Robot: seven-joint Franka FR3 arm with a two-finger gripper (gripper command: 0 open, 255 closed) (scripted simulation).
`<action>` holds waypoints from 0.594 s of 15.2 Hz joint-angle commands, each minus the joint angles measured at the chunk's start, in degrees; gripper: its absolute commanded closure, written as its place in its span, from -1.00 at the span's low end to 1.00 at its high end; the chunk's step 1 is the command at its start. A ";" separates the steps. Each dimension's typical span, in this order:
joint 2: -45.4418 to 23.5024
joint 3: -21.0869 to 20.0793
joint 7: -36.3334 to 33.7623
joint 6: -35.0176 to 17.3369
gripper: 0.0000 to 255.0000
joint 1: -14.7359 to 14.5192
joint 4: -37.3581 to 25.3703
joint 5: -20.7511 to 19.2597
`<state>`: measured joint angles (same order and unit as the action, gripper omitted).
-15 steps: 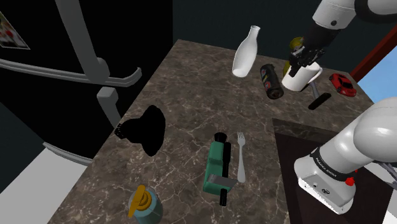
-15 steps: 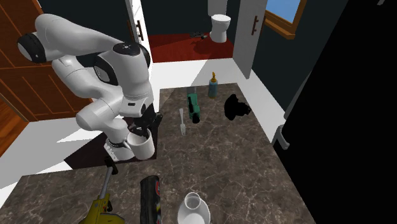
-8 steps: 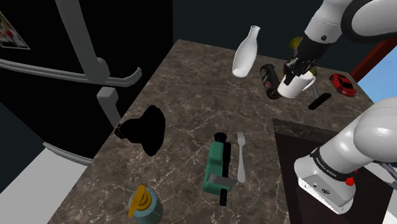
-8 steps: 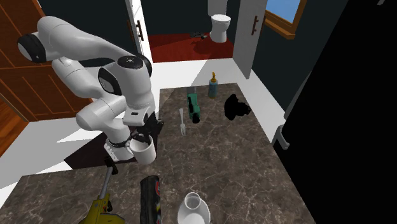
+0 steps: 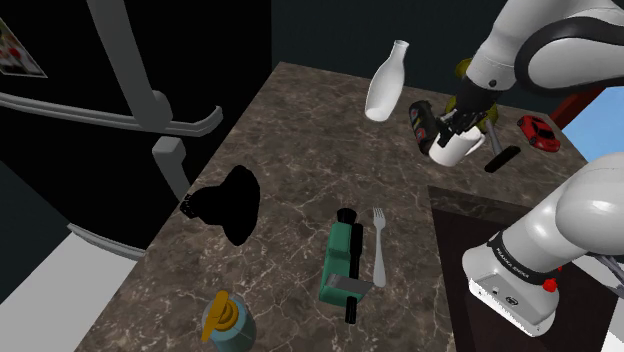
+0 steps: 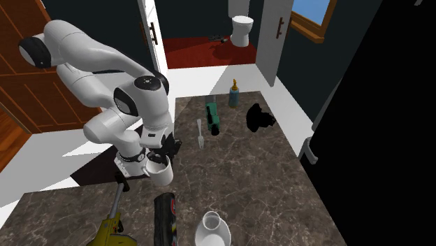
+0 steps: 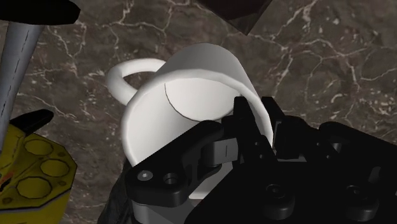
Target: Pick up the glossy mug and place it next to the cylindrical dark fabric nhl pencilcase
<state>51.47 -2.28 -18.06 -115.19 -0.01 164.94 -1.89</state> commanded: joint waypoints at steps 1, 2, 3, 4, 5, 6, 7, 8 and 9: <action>-0.50 0.06 0.02 -1.80 1.00 0.09 1.24 -0.09; -0.84 0.04 -0.03 -2.76 1.00 0.10 1.86 -0.10; -1.20 0.02 -0.08 -3.74 1.00 0.11 2.47 -0.11; -1.60 -0.01 -0.13 -4.73 1.00 0.12 3.08 -0.12; -2.02 -0.03 -0.19 -5.75 1.00 0.13 3.67 -0.13; -2.48 -0.06 -0.25 -6.78 1.00 0.14 4.24 -0.15; -2.96 -0.09 -0.30 -7.83 1.00 0.16 4.81 -0.16; -3.49 -0.12 -0.36 -8.90 1.00 0.18 5.36 -0.18; -3.98 -0.14 -0.42 -9.87 1.00 0.19 5.84 -0.20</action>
<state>47.80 -2.38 -18.41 -124.20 0.20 170.27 -2.10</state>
